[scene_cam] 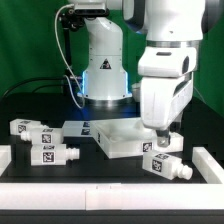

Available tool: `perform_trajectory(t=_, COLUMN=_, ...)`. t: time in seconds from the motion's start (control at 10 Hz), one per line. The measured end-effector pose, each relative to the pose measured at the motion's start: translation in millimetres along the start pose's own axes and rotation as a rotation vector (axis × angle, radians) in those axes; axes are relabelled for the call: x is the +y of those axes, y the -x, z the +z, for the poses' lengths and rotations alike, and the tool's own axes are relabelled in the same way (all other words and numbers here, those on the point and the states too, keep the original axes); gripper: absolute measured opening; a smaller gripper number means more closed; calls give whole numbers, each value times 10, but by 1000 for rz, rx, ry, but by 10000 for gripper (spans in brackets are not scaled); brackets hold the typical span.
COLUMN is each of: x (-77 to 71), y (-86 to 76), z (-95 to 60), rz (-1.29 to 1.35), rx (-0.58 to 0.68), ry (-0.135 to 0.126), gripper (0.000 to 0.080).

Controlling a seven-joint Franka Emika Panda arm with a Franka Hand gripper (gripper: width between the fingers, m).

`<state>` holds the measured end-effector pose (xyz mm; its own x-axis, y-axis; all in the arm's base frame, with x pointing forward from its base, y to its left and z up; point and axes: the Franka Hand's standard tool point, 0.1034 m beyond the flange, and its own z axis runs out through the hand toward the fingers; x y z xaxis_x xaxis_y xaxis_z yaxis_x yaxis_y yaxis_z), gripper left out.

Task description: Assemble one leg

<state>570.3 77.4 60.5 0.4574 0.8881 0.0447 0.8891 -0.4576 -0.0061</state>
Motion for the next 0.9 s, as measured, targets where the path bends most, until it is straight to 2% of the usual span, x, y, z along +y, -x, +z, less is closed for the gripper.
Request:
perform_trajectory(t=0.1, x=65, y=-13, z=40, rz=-18, rx=20, ry=21, gripper=641)
perform_trajectory(t=0.4, x=31, y=-12, z=59, rz=-14, rx=16, ry=13, gripper=647)
perform_trajectory(t=0.5, x=20, y=16, z=108, rz=-9, rx=13, ry=7, gripper=649)
perform_trajectory(t=0.7, x=32, y=80, z=312, rz=21, rx=0, ry=-18, gripper=649)
perform_trajectory(t=0.9, x=54, y=20, z=426, rz=84, rx=-9, ry=-40, gripper=649)
